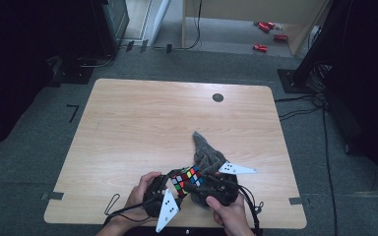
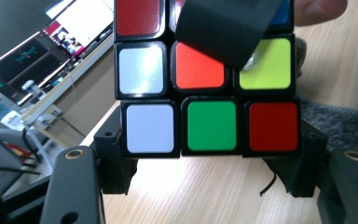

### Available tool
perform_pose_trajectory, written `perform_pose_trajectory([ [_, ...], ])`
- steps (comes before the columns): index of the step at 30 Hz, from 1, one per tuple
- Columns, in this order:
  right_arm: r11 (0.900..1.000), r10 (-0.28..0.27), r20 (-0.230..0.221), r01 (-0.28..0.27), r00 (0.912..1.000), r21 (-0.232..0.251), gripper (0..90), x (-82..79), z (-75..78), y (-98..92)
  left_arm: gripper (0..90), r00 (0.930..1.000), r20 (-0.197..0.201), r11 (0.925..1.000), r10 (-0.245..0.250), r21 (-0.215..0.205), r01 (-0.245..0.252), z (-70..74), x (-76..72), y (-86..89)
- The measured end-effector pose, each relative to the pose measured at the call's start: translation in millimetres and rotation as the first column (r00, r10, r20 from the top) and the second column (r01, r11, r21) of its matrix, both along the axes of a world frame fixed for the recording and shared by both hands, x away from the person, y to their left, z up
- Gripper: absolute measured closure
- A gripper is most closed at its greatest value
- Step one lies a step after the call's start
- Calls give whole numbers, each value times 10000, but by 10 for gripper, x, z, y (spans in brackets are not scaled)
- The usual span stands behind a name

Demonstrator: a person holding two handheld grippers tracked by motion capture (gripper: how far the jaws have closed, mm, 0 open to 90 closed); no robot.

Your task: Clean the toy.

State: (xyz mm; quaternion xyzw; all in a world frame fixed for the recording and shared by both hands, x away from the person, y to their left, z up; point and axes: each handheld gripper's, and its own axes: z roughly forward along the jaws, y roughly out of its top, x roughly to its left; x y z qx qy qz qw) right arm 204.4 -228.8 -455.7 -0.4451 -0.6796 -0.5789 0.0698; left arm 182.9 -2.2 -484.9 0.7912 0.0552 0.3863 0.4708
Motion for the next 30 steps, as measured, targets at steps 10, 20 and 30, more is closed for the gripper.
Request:
perform_pose_trajectory([
  [10,9623,763,-1664,-289,9831,2703,346,107,-171,-126,311,9948,-935,9945,-401,-1002,307,86,29,39],
  [20,9715,622,-1352,-290,9889,2351,318,125,-139,-187,353,9918,-1140,9964,-574,-687,498,81,30,30],
  [30,9989,-355,1081,384,9935,-252,294,-11,84,-166,354,9865,-1602,9984,-337,-507,258,64,99,67],
])
